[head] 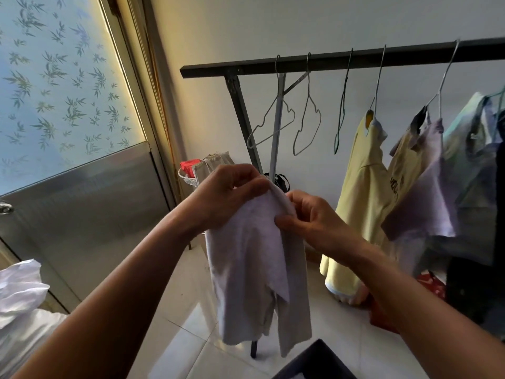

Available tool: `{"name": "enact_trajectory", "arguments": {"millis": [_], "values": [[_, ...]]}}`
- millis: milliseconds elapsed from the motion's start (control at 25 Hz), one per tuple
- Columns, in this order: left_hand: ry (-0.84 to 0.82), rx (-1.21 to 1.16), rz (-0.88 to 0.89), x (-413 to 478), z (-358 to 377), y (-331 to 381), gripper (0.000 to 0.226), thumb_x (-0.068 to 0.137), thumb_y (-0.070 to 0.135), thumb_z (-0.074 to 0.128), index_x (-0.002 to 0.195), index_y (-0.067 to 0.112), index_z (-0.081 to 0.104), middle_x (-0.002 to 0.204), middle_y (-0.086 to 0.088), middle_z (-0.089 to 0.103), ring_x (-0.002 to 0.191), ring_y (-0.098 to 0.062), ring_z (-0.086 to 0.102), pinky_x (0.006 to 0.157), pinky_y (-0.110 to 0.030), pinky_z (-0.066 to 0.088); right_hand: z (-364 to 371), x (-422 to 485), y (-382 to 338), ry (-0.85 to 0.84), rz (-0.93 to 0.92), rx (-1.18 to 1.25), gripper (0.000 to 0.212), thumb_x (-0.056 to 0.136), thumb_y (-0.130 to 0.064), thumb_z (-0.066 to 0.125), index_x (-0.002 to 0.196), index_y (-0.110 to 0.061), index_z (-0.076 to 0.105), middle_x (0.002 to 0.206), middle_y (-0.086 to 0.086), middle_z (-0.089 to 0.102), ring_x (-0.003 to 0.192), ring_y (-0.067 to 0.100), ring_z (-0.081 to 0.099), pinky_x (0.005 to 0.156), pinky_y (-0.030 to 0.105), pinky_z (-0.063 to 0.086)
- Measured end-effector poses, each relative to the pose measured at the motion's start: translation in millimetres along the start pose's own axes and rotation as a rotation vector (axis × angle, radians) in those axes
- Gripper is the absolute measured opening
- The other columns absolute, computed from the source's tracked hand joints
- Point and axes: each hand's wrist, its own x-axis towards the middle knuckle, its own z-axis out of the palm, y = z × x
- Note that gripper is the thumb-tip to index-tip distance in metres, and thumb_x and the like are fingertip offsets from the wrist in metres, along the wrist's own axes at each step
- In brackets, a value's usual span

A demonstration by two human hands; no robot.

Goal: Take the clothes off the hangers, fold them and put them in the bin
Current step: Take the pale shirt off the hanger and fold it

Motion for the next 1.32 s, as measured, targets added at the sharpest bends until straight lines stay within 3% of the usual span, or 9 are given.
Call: {"name": "enact_trajectory", "arguments": {"millis": [120,320,520,680,800,920,1040,1200,1320], "values": [[-0.03,0.081,-0.027,4,-11,2,0.016,0.095,0.034,0.056,0.082,0.03,0.064,0.077,0.01,0.062,0.074,-0.001,0.058,0.071,-0.023,0.048,0,-5,19,0.086,0.022,-0.059,0.02,0.09,-0.032,0.062,0.089,-0.013,0.065,0.077,-0.002,0.065,0.072,0.009,0.056,0.067,0.03,0.045],[-0.139,0.031,-0.119,-2,-32,2,0.029,0.089,0.05,0.05,0.087,0.027,0.068,0.079,-0.003,0.067,0.073,-0.018,0.065,0.072,-0.043,0.056,-5,2,14,0.094,0.033,0.055,0.019,0.098,-0.018,0.05,0.09,-0.01,0.065,0.08,-0.003,0.063,0.078,0.006,0.054,0.072,0.02,0.044],[-0.146,-0.171,-0.107,-3,-32,6,0.03,0.09,0.045,0.048,0.086,0.023,0.068,0.077,-0.002,0.064,0.069,-0.014,0.061,0.064,-0.029,0.051,5,20,-1,0.047,-0.007,0.018,0.016,0.098,-0.013,0.052,0.089,-0.016,0.066,0.081,-0.004,0.064,0.078,0.005,0.057,0.073,0.016,0.045],[-0.092,-0.213,-0.112,0,-30,6,0.026,0.091,0.042,0.047,0.079,0.026,0.064,0.068,0.014,0.06,0.064,-0.001,0.058,0.061,-0.02,0.046,16,23,-5,0.1,-0.012,-0.214,0.03,0.091,-0.04,0.055,0.114,-0.022,0.052,0.093,0.0,0.062,0.084,0.011,0.062,0.07,0.015,0.049],[-0.052,-0.157,-0.122,5,-30,6,0.028,0.09,0.047,0.046,0.079,0.028,0.063,0.067,0.015,0.06,0.065,-0.002,0.059,0.064,-0.024,0.049,19,14,-8,-0.011,0.105,0.072,0.055,0.085,-0.062,0.041,0.114,-0.021,0.061,0.102,0.006,0.069,0.093,0.021,0.067,0.078,0.028,0.056],[-0.009,-0.142,-0.16,10,-29,8,0.029,0.096,0.043,0.048,0.078,0.028,0.064,0.064,0.013,0.059,0.061,-0.001,0.056,0.06,-0.021,0.047,27,-1,-5,-0.128,0.125,0.114,0.034,0.085,-0.041,0.064,0.116,-0.025,0.063,0.106,-0.004,0.072,0.102,0.018,0.068,0.081,0.03,0.057],[0.0,-0.124,-0.216,17,-31,8,0.026,0.097,0.037,0.05,0.088,0.021,0.068,0.077,0.003,0.065,0.068,-0.006,0.06,0.062,-0.02,0.049,36,-6,-3,-0.044,0.042,0.063,0.027,0.089,-0.017,0.066,0.115,-0.016,0.062,0.104,-0.001,0.073,0.096,0.013,0.07,0.077,0.026,0.056],[0.154,-0.585,-0.425,1,-33,-13,0.047,0.094,0.052,0.044,0.12,0.017,0.061,0.118,-0.008,0.068,0.101,-0.017,0.068,0.074,-0.027,0.056,31,-2,-11,0.008,0.068,0.177,0.019,0.094,-0.013,0.058,0.109,-0.021,0.065,0.101,-0.004,0.074,0.092,0.011,0.07,0.074,0.024,0.054],[0.014,-1.091,-0.597,-45,5,-37,0.087,0.074,0.078,0.034,0.13,0.015,0.055,0.126,-0.012,0.066,0.113,-0.027,0.065,0.088,-0.041,0.057,24,-1,-13,0.044,0.1,0.201,0.022,0.095,-0.006,0.054,0.111,-0.017,0.065,0.103,0.001,0.073,0.091,0.012,0.069,0.075,0.025,0.055]]}}
